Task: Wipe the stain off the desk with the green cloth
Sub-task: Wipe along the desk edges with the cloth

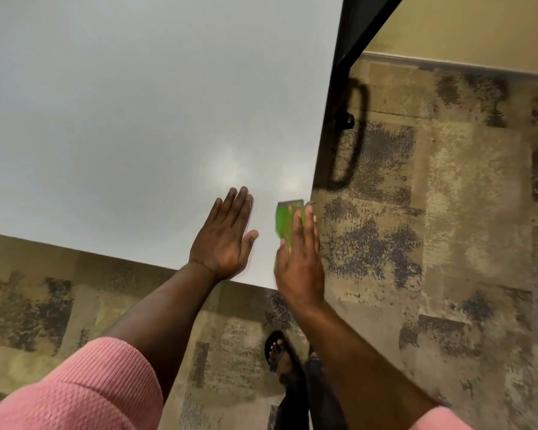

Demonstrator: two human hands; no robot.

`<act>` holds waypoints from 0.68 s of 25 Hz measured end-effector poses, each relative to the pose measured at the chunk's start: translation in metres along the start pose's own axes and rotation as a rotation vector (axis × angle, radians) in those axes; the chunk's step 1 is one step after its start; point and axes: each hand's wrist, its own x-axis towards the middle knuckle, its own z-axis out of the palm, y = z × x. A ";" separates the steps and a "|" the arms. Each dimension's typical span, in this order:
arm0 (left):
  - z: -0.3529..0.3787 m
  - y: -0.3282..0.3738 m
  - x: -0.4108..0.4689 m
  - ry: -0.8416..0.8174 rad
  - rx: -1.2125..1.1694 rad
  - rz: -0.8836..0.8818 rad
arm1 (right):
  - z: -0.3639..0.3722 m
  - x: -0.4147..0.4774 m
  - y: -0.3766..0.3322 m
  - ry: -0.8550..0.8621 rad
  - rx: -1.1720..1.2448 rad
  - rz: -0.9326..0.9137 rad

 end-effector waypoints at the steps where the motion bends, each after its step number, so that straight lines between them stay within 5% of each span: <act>1: 0.000 -0.001 0.000 -0.001 -0.004 -0.002 | 0.002 -0.016 0.001 -0.013 0.004 0.007; 11: 0.001 -0.003 -0.001 0.005 -0.017 -0.007 | -0.007 0.085 -0.008 0.037 0.016 0.001; 17: 0.001 -0.001 -0.003 0.000 -0.044 -0.015 | 0.008 -0.038 0.000 -0.015 -0.052 0.001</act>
